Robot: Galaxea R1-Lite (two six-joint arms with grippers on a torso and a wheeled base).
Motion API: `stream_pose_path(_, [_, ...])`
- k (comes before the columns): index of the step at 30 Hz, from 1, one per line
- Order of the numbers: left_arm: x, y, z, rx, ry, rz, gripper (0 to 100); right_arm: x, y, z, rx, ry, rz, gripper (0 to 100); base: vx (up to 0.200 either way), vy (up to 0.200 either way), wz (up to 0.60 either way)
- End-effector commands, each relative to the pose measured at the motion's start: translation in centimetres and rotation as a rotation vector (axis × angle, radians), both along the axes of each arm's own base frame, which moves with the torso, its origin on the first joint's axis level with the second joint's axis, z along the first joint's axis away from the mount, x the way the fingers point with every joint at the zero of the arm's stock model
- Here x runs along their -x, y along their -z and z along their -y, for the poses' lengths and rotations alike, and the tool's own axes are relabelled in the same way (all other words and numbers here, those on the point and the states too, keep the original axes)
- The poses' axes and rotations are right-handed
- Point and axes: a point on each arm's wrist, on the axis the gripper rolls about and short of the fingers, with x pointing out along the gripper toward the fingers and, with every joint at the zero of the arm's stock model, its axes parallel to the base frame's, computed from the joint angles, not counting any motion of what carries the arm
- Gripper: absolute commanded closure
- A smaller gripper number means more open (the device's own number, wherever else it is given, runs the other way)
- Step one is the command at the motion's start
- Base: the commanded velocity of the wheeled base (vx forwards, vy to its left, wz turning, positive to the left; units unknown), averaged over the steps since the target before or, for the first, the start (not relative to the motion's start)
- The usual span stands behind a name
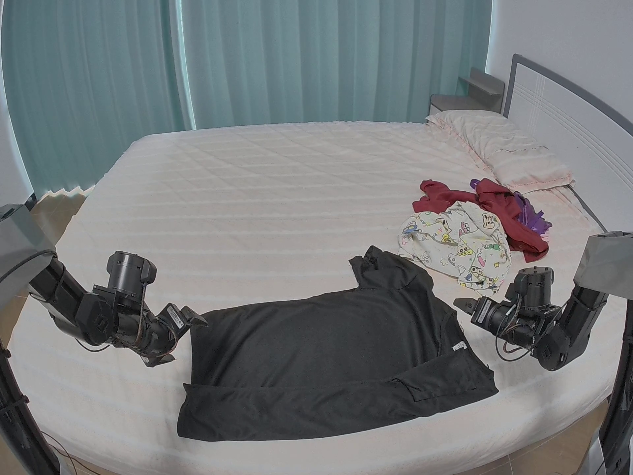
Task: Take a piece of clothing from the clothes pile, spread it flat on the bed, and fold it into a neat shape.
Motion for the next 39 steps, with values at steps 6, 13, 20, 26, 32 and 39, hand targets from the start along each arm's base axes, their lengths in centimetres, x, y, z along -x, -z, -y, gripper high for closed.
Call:
stream_pose_path(6, [-1.5,0.6,-0.1,-0.008,-0.011,0.006,0,0.0,0.6,-0.3,0.001,-0.01,-0.016,0,0.0,-0.033,0.0])
stream_pose_path(13, [-5.1,2.8,-0.7,-0.063,-0.047,0.012,0,-0.6,1.1,-0.6,0.001,-0.015,0.004,0,0.0,0.0,0.0])
stream_pose_path(20, [-9.4,5.7,-2.5,-0.195,-0.018,0.042,0,-1.4,1.3,-0.9,0.001,-0.023,0.009,0,0.0,0.0,0.0])
stream_pose_path(26, [-10.8,6.8,-3.4,-0.252,0.023,0.063,0,-2.0,2.0,-1.2,0.004,-0.031,0.005,0,0.0,0.0,0.0])
stream_pose_path(32, [-11.3,8.2,-3.4,-0.258,0.081,0.118,0,-2.7,2.3,-1.8,0.005,-0.044,0.008,0,0.0,0.0,0.0])
stream_pose_path(39, [-11.6,8.8,-3.5,-0.267,0.098,0.139,0,-4.1,1.7,-2.2,0.002,-0.05,0.019,0,0.0,0.0,0.0])
